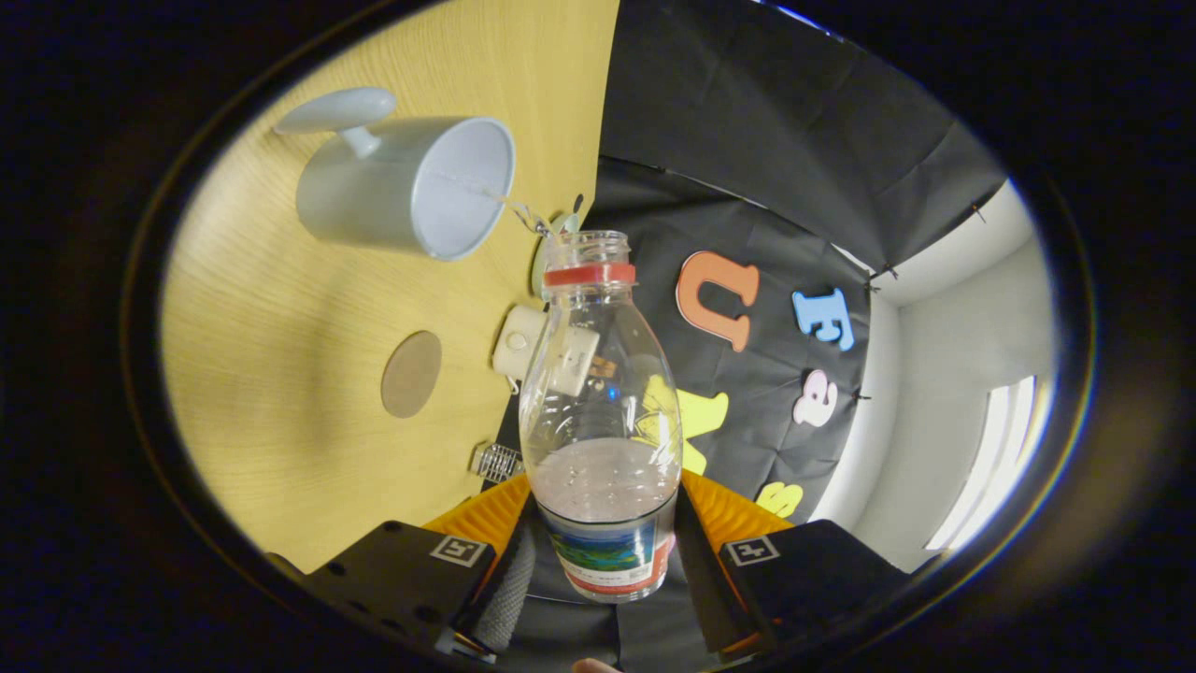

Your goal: Take the bottle from table, then pour the juice into the cup, finally place the bottle on the coaster

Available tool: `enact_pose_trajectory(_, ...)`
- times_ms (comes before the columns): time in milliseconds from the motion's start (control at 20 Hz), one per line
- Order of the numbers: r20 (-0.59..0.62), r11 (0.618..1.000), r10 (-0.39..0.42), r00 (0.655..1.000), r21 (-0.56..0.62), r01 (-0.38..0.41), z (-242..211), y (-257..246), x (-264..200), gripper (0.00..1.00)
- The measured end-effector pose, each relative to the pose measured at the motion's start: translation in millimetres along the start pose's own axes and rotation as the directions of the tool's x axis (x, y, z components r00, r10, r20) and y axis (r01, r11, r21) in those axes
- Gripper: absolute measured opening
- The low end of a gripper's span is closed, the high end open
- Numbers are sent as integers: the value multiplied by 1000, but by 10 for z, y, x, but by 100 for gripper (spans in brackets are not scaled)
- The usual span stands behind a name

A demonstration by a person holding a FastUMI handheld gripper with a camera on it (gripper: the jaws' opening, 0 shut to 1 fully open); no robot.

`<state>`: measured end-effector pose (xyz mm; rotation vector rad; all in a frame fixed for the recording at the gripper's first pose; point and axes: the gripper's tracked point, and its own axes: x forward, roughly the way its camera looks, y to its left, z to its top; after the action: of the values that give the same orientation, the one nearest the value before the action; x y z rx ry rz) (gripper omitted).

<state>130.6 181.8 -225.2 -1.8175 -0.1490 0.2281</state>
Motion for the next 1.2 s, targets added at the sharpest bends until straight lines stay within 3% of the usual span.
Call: enact_pose_trajectory(1200,21,993,8,1000,-116,-5,55,-91,37,78)
